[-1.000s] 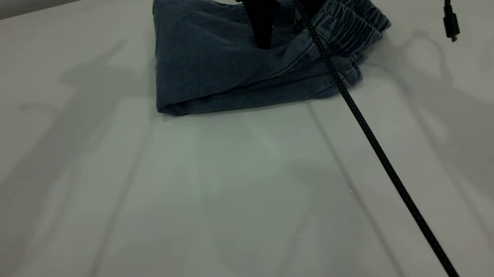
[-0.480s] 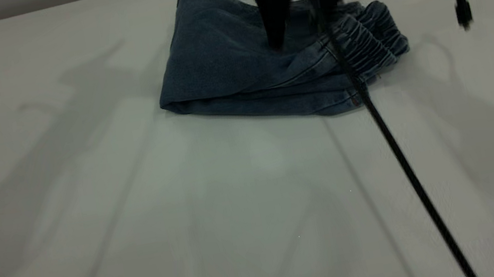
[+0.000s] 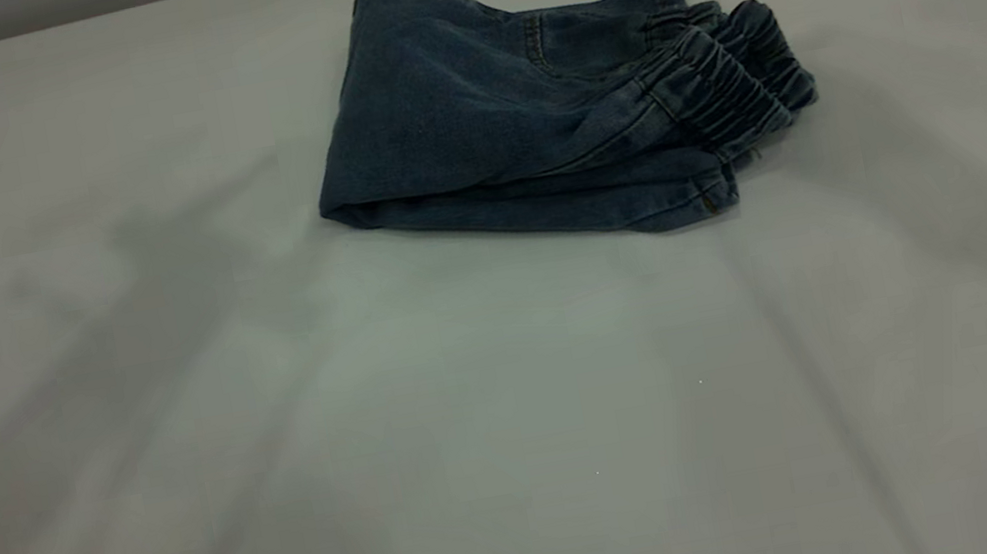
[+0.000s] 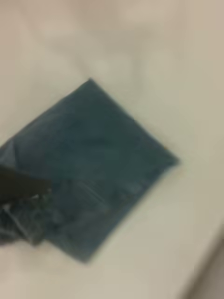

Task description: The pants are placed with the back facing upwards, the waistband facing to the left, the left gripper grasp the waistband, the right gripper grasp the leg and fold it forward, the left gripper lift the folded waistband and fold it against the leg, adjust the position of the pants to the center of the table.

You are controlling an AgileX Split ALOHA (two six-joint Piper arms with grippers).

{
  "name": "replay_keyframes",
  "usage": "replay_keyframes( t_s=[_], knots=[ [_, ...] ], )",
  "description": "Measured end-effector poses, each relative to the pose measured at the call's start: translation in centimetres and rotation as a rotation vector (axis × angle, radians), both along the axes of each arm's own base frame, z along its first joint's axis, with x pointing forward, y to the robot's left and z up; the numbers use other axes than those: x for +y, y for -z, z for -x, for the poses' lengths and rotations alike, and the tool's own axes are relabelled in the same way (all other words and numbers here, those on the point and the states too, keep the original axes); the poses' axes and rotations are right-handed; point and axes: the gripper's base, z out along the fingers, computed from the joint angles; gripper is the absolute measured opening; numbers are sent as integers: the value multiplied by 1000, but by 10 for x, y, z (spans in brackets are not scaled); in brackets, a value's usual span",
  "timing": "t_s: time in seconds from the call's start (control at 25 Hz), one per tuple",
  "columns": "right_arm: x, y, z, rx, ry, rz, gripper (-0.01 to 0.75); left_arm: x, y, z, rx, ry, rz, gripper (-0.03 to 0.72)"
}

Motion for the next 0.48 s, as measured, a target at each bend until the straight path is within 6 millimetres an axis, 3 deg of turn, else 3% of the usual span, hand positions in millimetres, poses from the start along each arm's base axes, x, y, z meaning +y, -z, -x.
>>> replay_keyframes(
  t_s=[0.16, 0.24, 0.36, 0.48],
  knots=[
    [-18, -64, 46, -132, 35, -56, 474, 15, -2, 35, 194, -50, -134, 522],
    [-26, -84, 66, -171, 48, -83, 474, 24, -3, 52, 285, -107, -186, 522],
    [-36, -93, 95, -166, 65, -97, 474, 37, -5, 77, 402, -176, -251, 522],
    [-47, -81, 125, -101, 85, -88, 474, 43, -6, 98, 500, -196, -283, 522]
  ],
)
